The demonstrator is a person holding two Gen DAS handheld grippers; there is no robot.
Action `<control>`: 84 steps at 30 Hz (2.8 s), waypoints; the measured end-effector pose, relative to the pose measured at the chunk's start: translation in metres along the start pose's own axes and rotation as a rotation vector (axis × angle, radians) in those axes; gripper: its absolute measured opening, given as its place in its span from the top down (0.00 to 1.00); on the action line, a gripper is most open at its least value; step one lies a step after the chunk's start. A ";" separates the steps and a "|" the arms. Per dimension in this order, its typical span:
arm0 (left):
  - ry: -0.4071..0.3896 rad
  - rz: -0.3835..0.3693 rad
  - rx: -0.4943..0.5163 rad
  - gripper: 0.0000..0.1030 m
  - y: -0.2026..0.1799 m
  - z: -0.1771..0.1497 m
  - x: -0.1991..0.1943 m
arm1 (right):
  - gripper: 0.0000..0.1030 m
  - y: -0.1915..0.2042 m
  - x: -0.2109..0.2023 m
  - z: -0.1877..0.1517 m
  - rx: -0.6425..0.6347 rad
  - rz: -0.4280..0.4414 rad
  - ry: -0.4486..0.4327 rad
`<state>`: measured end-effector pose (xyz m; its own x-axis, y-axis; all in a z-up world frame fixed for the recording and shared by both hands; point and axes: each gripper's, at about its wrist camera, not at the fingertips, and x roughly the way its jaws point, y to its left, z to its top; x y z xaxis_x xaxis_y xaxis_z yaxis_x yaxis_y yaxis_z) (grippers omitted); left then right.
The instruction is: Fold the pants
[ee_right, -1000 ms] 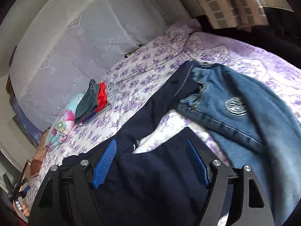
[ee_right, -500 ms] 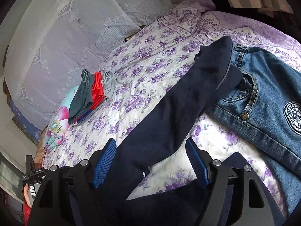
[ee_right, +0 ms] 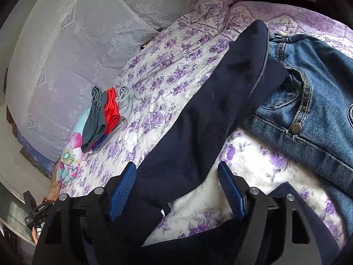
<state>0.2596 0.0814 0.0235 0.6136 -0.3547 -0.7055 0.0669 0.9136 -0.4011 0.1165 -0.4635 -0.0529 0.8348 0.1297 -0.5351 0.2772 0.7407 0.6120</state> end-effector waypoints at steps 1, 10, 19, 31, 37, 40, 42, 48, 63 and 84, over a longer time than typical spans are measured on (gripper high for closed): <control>-0.018 -0.024 -0.012 0.57 0.000 0.005 -0.010 | 0.25 0.002 0.003 0.004 0.022 0.008 0.015; -0.207 0.087 -0.196 0.57 0.057 0.068 -0.069 | 0.18 0.035 0.035 0.027 0.118 0.145 0.096; -0.027 0.361 -0.302 0.56 0.171 0.047 -0.002 | 0.18 0.026 0.042 0.022 0.115 0.072 0.072; -0.072 0.141 -0.354 0.22 0.190 0.022 0.007 | 0.20 0.054 0.103 0.073 -0.058 -0.159 0.117; -0.095 0.097 -0.375 0.19 0.195 0.019 0.004 | 0.91 0.070 0.070 0.071 -0.116 -0.027 -0.023; -0.102 0.081 -0.388 0.19 0.197 0.018 0.002 | 0.94 0.086 0.007 0.049 -0.283 0.066 -0.116; -0.104 0.076 -0.393 0.19 0.198 0.017 0.001 | 0.94 0.095 -0.038 0.015 -0.457 0.095 -0.132; -0.104 0.073 -0.398 0.19 0.199 0.017 0.001 | 0.80 0.043 -0.123 -0.071 -0.565 -0.106 -0.055; -0.134 0.017 -0.433 0.14 0.205 0.012 -0.003 | 0.64 0.003 0.058 0.006 0.223 0.222 0.315; -0.125 0.020 -0.430 0.13 0.204 0.012 -0.003 | 0.60 0.049 -0.104 -0.075 -0.426 0.080 0.063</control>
<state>0.2811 0.2708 -0.0491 0.7035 -0.2873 -0.6500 -0.2629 0.7445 -0.6137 0.0079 -0.3908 -0.0112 0.8115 0.2277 -0.5382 -0.0191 0.9308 0.3651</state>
